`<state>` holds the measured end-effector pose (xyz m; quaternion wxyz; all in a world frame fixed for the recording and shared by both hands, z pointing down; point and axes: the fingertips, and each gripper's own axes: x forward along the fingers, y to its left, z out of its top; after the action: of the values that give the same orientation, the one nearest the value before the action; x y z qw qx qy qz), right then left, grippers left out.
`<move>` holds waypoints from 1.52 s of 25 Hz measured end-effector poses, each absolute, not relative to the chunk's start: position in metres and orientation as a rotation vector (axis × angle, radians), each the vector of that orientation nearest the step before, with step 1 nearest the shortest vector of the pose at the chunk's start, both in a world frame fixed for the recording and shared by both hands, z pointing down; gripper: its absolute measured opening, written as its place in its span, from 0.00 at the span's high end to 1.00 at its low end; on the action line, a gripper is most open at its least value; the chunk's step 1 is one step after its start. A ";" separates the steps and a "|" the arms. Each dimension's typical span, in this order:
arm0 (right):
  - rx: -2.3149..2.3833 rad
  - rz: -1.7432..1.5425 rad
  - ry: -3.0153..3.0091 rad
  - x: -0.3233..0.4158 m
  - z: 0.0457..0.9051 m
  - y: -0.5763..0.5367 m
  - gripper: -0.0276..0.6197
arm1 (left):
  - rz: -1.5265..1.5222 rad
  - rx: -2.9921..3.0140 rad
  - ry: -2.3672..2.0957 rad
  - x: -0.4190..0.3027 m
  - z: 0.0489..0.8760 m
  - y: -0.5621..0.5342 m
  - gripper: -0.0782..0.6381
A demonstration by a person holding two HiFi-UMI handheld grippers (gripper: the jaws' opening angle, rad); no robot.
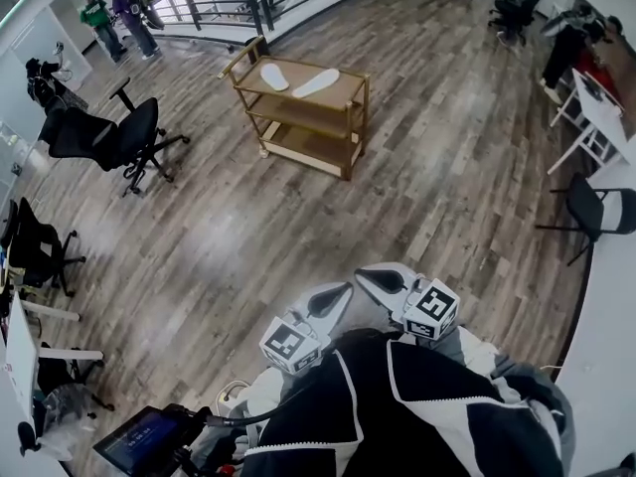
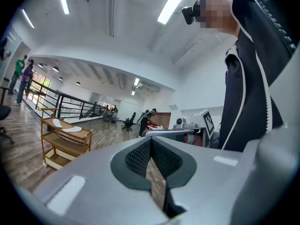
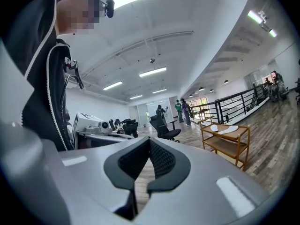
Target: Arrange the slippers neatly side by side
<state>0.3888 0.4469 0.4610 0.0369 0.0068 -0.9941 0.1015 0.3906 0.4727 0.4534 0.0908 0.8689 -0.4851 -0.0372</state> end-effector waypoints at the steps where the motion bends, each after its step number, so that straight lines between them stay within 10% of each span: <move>1: 0.016 0.319 -3.056 0.388 0.461 0.445 0.95 | -0.105 2.587 -1.442 0.390 0.453 0.470 0.88; 38: 0.264 0.329 -3.050 0.119 0.455 0.251 0.95 | -0.174 2.609 -1.250 0.113 0.470 0.286 0.88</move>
<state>0.1188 0.2513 0.4549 0.0312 0.0856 -0.9901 0.1067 0.1133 0.2858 0.4703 0.1211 0.8936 -0.4281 -0.0598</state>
